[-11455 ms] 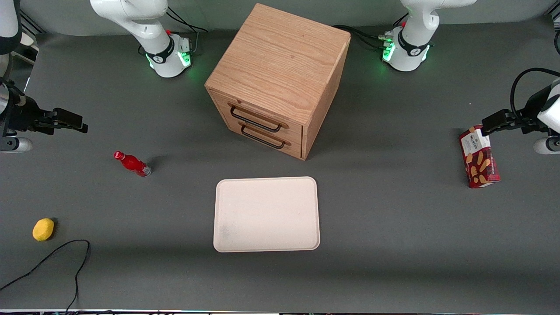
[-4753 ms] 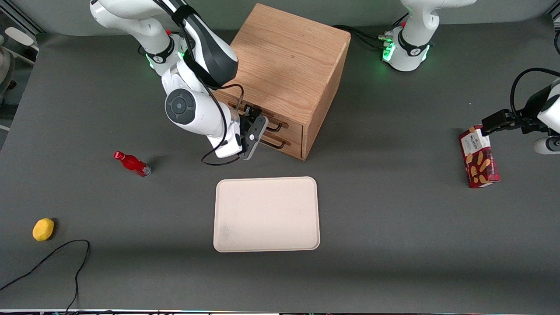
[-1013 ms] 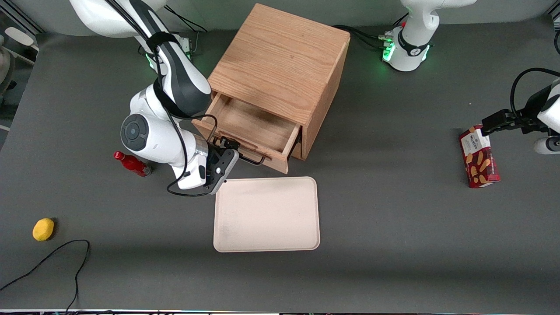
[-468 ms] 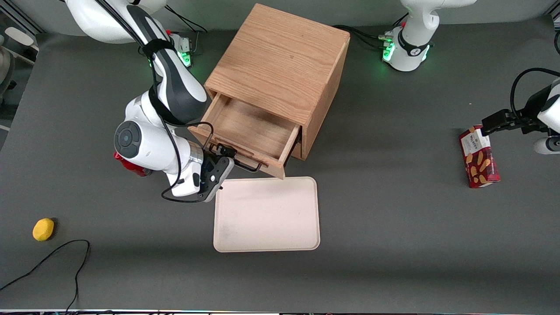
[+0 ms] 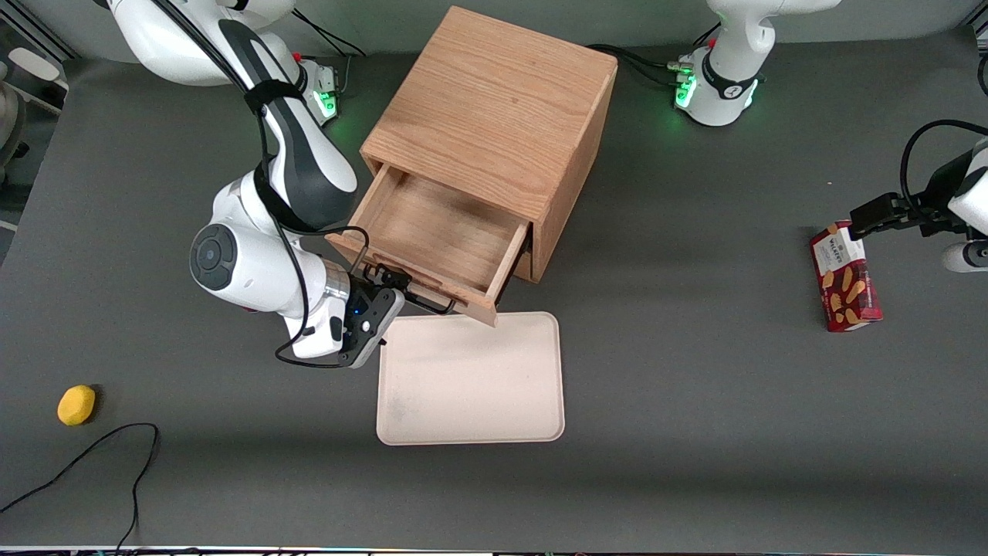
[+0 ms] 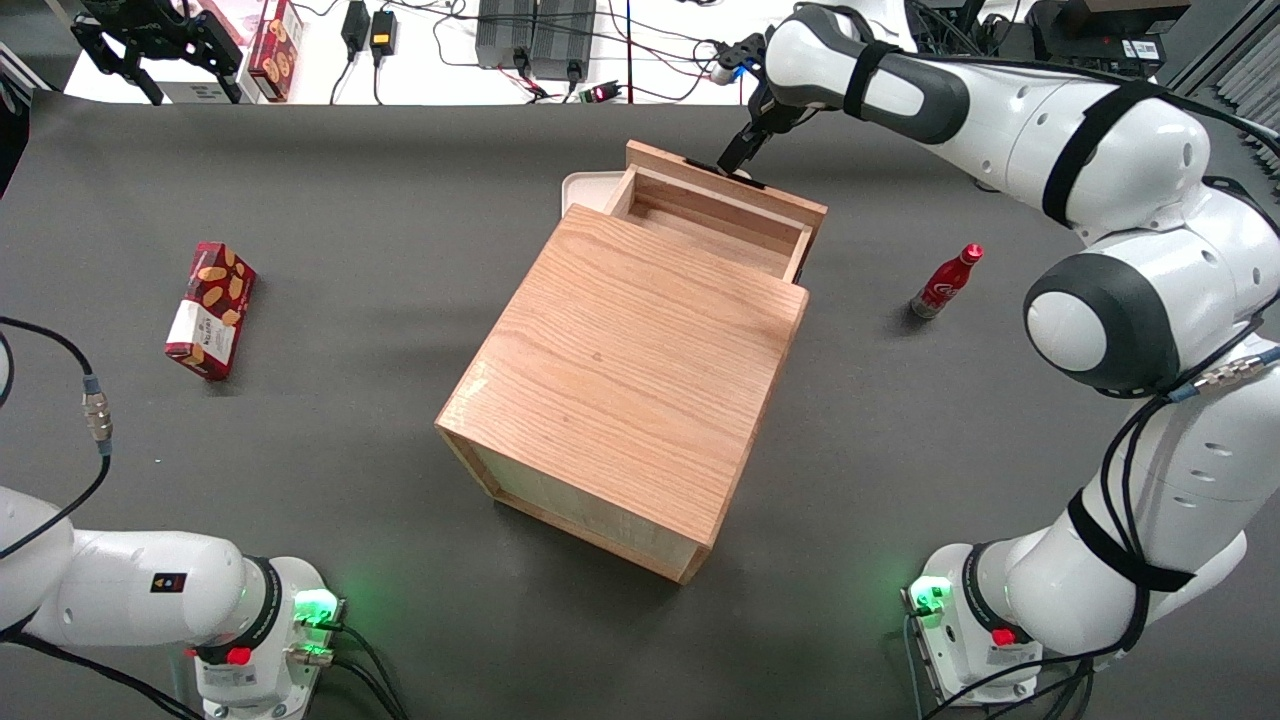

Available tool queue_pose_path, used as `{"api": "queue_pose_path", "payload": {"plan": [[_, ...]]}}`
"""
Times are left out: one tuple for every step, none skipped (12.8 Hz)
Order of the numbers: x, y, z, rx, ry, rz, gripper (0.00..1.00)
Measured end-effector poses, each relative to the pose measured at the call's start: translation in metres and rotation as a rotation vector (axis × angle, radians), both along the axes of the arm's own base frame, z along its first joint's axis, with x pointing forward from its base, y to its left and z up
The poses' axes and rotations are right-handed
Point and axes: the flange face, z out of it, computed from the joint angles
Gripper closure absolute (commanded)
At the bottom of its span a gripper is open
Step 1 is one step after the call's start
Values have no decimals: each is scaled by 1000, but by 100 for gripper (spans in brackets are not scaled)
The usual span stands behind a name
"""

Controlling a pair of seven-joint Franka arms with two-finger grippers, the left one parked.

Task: Open upper drawer
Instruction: 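Keep pulling the upper drawer further out with the right gripper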

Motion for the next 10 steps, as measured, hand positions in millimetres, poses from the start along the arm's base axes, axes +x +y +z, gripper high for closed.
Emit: {"api": "queue_pose_path", "payload": {"plan": [[3,-2,0,1,-2,-4,0],[5,-3,-1,1,-4,-6,0],[7,-5,-1,2,-4,-9,0],[8,-7,-2,1,-3,-13,0],[9,-9,-3,1,-3,-16,0],[11,-10,-2,3,-7,-16,0],[14,-10,0,5,-13,-17,0],[16,-12,1,6,-17,-20,0],[19,-14,1,7,-20,-23,0],[21,-16,0,7,-21,-26,0]]}}
